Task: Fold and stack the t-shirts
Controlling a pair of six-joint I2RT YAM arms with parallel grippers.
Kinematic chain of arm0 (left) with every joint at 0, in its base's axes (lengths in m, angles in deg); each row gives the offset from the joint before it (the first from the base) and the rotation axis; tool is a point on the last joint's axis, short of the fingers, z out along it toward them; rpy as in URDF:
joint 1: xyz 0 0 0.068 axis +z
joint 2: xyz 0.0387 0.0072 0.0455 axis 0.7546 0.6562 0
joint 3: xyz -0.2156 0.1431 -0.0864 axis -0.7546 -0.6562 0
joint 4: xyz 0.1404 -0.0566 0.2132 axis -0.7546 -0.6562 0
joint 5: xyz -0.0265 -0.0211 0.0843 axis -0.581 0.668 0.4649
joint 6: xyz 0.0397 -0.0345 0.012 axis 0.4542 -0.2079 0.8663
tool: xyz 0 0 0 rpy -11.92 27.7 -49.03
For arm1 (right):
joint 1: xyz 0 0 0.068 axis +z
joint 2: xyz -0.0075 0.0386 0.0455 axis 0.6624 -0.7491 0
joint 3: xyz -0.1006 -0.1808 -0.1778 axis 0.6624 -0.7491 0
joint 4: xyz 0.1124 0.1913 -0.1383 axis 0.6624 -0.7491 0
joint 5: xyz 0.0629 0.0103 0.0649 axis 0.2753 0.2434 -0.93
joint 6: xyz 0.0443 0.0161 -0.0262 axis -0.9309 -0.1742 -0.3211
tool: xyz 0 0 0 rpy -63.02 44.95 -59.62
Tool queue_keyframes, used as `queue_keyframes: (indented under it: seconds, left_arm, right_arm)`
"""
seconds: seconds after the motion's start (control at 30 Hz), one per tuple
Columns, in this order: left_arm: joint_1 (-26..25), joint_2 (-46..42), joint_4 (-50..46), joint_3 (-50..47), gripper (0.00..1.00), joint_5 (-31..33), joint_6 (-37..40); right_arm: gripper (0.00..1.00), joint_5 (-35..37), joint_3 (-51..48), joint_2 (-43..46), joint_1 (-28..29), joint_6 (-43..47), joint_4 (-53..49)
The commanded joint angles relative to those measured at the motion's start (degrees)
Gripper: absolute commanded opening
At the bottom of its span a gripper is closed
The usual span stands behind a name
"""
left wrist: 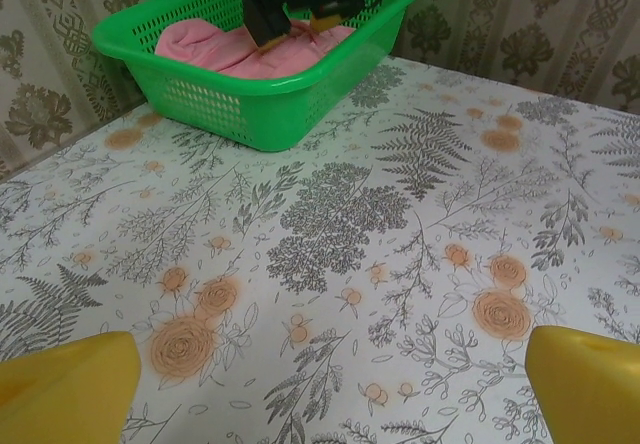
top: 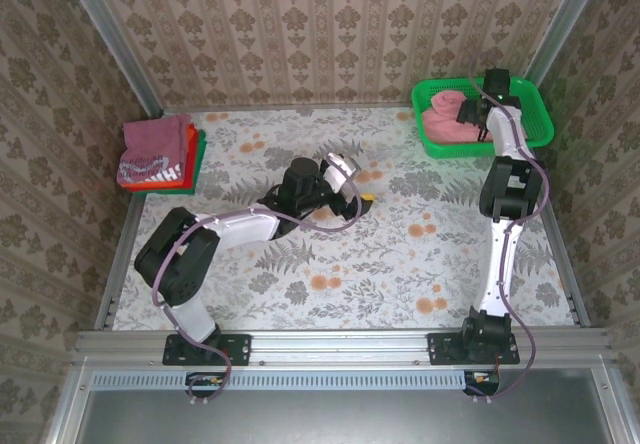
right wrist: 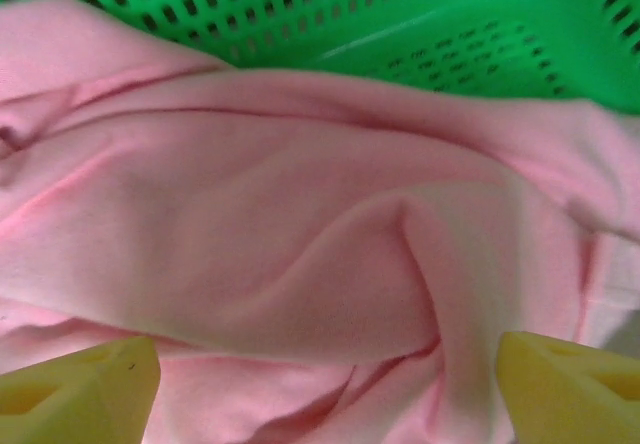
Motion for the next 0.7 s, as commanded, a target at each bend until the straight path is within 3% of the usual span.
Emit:
queue_keyframes:
  seconds: [0.0,0.03,0.1,0.13,0.33,0.67]
  left_arm:
    - [-0.39,0.6,3.15,1.99,1.0,-1.54,-2.13]
    - [-0.46,0.71,3.29,1.94,1.0,-1.59,-2.19]
    - [-0.44,0.84,3.39,1.86,1.0,-1.55,-1.89]
    - [-0.46,0.78,3.36,1.84,1.0,-1.48,-1.66]
    - [-0.2,0.25,5.05,1.05,1.0,-0.68,-1.46]
    - [1.01,-3.44,9.48,-3.85,1.0,0.54,-2.74]
  right_arm:
    - [0.4,-2.26,3.1,-0.42,-0.31,-1.03,-4.53]
    - [0.25,-2.43,3.06,-0.11,-0.27,-0.85,-4.6]
    - [0.04,-2.92,2.93,1.38,-0.25,-0.72,-5.0]
    - [0.0,-3.51,2.44,2.59,-0.31,-0.79,-5.01]
    - [0.0,-6.66,-8.41,15.75,0.93,-1.47,2.31]
    - [0.0,-4.64,-30.6,40.38,8.08,-0.5,20.99]
